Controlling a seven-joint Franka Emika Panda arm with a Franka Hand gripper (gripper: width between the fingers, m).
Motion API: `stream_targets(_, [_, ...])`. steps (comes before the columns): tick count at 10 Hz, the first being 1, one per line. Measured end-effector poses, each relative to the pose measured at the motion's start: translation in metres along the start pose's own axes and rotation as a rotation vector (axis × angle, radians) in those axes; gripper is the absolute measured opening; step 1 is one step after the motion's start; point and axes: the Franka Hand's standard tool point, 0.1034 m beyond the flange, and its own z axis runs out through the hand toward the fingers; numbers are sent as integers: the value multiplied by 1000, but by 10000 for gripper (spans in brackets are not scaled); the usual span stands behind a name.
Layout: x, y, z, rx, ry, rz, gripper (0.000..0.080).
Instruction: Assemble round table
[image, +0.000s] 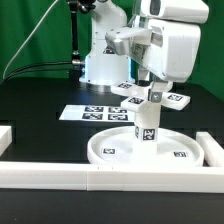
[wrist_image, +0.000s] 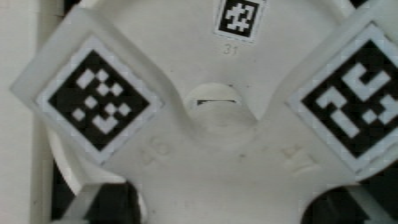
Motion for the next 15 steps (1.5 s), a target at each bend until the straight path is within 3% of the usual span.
stream_targets(6, [-1,0,0,1,0,98,439])
stream_targets(13, [2,-3,1,10,3,848,440])
stream_targets(15, [3,-4,1,2,13,1048,440])
